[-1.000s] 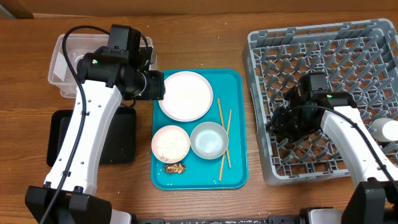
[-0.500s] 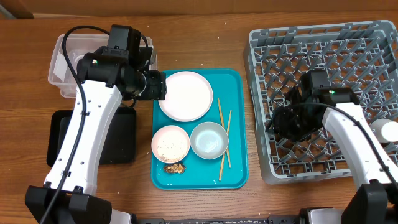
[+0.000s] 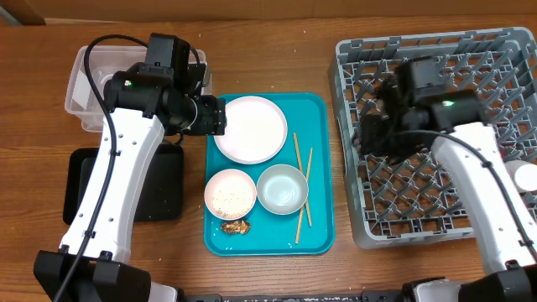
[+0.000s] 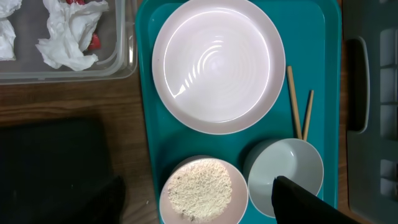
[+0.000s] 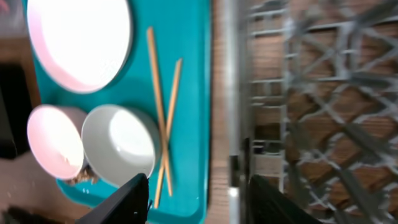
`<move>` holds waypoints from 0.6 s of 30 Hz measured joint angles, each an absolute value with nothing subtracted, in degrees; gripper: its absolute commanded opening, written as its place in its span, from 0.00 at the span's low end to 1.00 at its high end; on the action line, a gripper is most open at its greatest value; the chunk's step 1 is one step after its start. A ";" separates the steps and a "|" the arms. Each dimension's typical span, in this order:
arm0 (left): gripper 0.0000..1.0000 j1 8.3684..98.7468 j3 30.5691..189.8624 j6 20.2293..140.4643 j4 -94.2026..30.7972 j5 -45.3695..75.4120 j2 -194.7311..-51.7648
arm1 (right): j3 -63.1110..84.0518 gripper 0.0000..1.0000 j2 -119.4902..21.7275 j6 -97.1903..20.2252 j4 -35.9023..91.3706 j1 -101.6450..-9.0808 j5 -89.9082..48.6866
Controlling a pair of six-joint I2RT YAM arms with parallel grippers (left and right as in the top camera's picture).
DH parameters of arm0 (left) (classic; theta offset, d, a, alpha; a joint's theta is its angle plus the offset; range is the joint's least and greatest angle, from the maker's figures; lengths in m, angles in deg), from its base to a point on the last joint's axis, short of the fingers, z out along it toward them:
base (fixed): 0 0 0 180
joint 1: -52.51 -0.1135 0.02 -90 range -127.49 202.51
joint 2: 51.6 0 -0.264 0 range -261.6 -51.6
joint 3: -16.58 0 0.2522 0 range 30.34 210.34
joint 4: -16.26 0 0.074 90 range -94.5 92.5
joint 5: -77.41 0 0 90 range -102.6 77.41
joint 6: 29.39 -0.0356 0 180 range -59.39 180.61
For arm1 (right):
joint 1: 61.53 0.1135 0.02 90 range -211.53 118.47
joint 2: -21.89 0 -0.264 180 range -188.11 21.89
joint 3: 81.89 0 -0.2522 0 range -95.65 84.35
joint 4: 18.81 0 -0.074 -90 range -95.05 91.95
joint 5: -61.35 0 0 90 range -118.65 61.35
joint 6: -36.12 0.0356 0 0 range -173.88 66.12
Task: Sort waste into correct bins and load items into the dishwasher
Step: 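Move the right gripper over the tray to the white bowl, then grasp the white bowl rim with the right gripper and lift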
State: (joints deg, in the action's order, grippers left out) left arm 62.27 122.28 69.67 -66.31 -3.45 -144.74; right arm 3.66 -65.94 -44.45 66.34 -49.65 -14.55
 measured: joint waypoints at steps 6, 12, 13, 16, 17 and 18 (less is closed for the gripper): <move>0.77 62.27 122.28 69.67 -66.31 -3.45 -144.74 | 4.14 0.53 -70.05 -44.49 66.04 -40.16 -14.72; 0.78 62.27 122.28 69.67 -66.31 -3.45 -144.74 | 6.57 0.52 -75.75 -42.74 63.66 -33.74 -15.57; 0.78 62.27 122.28 69.67 -66.31 -3.45 -144.74 | 6.98 0.52 -76.78 -42.55 63.28 -33.23 -15.68; 0.78 62.27 122.28 69.67 -66.31 -3.45 -144.74 | 7.79 0.47 -80.28 -41.94 62.15 -31.83 -15.99; 0.78 62.27 122.28 69.67 -66.31 -3.45 -144.74 | 7.92 0.45 -81.11 -41.72 61.75 -31.55 -16.05; 0.78 62.27 122.28 69.67 -66.31 -3.45 -144.74 | 8.01 0.44 -81.98 -41.63 61.38 -31.18 -16.08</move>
State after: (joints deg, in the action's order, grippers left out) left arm 62.27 122.28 69.67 -66.31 -3.45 -144.74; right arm 8.01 -81.98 -41.63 61.38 -31.18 -16.08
